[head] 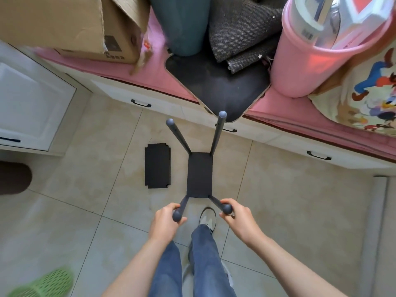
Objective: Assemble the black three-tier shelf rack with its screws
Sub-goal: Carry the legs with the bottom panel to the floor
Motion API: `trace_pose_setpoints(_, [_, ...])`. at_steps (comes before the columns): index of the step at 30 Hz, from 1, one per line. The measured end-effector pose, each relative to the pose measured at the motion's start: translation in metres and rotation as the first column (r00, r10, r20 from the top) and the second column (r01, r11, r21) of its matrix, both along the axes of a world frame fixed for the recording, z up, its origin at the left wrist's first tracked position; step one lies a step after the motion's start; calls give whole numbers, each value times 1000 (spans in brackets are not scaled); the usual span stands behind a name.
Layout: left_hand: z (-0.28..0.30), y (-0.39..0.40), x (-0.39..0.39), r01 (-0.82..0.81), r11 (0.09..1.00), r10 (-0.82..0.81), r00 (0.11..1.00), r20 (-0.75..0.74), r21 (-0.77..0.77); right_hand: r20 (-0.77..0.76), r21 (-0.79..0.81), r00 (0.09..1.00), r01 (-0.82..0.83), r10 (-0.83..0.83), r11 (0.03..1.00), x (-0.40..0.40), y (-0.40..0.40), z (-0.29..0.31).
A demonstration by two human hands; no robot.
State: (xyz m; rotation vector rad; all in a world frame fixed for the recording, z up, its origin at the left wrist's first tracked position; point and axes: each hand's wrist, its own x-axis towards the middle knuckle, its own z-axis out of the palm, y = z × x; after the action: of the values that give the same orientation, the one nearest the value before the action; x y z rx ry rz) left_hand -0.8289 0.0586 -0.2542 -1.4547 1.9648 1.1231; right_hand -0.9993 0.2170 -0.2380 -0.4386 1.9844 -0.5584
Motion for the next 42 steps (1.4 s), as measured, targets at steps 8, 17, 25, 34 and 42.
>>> trace_pose_setpoints(8, [26,17,39,131,991,-131,987,95,6,-16,92,984,-173,175,981,24,0,26])
trace_pose_setpoints(17, [80,-5,73,-3,1000,3,1000,-13,7,-171,106,955,-228,243,968,42,-54,87])
trace_pose_setpoints(25, [145,-42,153,-352,935,347,896,-278,33,-179,-34,954,-251,241,967,129,-125,155])
trace_pose_setpoints(34, [207,-84,329,-611,792,551,703,-450,14,-192,-135,894,-432,404,892,302,-200,203])
trace_pose_setpoints(42, [232,-112,494,-868,493,725,443,-527,-51,-209,-199,744,-668,635,717,450,-282,236])
